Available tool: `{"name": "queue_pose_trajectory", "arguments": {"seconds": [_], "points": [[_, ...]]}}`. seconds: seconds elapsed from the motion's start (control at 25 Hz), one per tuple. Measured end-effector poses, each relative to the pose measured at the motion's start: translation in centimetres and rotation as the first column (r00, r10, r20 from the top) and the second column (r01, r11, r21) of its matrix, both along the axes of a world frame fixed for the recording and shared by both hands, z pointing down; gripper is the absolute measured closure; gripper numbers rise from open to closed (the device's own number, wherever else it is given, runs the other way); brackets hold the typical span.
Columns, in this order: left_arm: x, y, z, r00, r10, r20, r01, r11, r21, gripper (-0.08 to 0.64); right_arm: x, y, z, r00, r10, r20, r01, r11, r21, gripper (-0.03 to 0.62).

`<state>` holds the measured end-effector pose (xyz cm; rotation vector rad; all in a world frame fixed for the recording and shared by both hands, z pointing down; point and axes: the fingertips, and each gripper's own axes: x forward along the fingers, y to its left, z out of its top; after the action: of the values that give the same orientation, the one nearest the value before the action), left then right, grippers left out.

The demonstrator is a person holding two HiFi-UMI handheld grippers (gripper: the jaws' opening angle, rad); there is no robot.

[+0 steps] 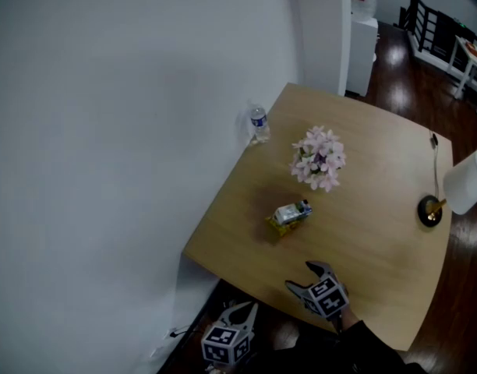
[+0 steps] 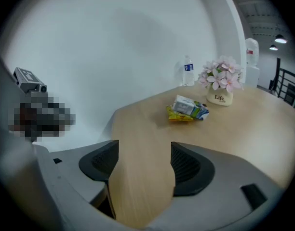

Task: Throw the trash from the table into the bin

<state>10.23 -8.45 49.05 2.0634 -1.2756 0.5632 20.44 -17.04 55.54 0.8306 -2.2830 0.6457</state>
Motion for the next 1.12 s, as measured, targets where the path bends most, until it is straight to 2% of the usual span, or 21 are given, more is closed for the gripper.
{"name": "queue_pose_trajectory", "arguments": {"seconds": [0.28, 0.48, 0.64, 0.76, 0.96, 1.04, 1.12], "points": [[2.5, -3.6, 0.1, 0.999, 0.044, 0.021, -0.044, 0.999, -0.032, 0.557, 4.0, -9.9, 0.3, 0.998, 0.037, -0.059, -0.032, 0.996, 0.08, 0.245], [3.5, -4.8, 0.6, 0.996, 0.074, 0.039, -0.072, 0.995, -0.071, 0.557, 4.3, -16.3, 1.1, 0.993, -0.026, -0.112, 0.044, 0.986, 0.162, 0.245], [3.7, -5.3, 1.4, 0.996, 0.082, 0.042, -0.077, 0.991, -0.108, 0.556, 3.1, -19.5, 2.1, 0.983, -0.124, -0.138, 0.15, 0.968, 0.203, 0.244], [3.6, -5.7, 2.5, 0.995, 0.092, 0.046, -0.086, 0.99, -0.113, 0.556, 1.7, -20.6, 3.0, 0.958, -0.231, -0.17, 0.266, 0.937, 0.226, 0.196], [3.5, -6.0, 3.3, 0.995, 0.088, 0.056, -0.08, 0.988, -0.132, 0.555, -0.6, -20.9, 3.9, 0.873, -0.422, -0.243, 0.478, 0.841, 0.255, 0.192], [3.3, -5.9, 3.4, 0.995, 0.08, 0.059, -0.071, 0.988, -0.138, 0.555, -0.9, -20.8, 4.5, 0.846, -0.461, -0.268, 0.521, 0.821, 0.234, 0.192], [3.1, -5.8, 3.3, 0.996, 0.067, 0.057, -0.058, 0.988, -0.143, 0.555, -1.1, -20.7, 4.8, 0.834, -0.479, -0.273, 0.538, 0.815, 0.216, 0.192]]}}
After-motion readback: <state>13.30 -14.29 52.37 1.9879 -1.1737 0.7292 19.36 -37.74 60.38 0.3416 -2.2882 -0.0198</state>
